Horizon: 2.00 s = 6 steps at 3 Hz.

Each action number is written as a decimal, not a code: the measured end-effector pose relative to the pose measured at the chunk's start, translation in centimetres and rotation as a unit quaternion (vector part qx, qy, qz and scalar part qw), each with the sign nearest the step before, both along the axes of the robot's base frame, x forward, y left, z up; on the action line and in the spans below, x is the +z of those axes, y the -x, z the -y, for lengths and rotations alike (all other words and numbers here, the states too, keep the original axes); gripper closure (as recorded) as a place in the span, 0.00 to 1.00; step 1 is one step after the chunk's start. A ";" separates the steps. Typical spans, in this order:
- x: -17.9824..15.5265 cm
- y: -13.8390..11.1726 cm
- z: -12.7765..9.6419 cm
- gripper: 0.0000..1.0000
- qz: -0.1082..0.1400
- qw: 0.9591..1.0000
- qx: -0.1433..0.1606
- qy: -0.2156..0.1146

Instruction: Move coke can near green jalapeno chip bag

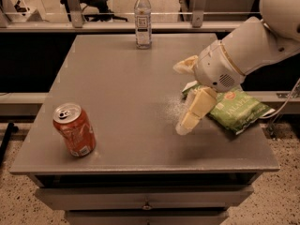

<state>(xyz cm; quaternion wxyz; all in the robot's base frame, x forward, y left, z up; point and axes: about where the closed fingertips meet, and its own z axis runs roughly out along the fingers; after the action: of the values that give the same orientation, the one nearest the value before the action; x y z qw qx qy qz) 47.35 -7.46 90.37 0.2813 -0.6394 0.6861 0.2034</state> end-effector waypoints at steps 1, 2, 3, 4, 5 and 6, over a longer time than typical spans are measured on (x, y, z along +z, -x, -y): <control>-0.9 0.6 -3.0 0.00 0.007 0.998 0.021 -0.064; -1.2 0.6 -9.2 0.00 0.021 0.986 0.054 -0.154; -1.1 0.7 -14.4 0.00 0.026 0.972 0.086 -0.219; -2.0 1.1 -18.1 0.00 0.008 0.962 0.114 -0.250; -2.5 2.1 -20.3 0.00 -0.013 0.956 0.134 -0.260; -2.6 3.3 -21.5 0.00 -0.032 0.953 0.147 -0.264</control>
Offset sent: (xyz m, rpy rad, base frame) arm -0.0050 0.1673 -0.0145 0.5574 -0.0750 0.1907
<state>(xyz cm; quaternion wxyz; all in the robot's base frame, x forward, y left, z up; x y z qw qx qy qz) 44.08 14.06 87.82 0.3851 -0.6292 0.5150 0.4365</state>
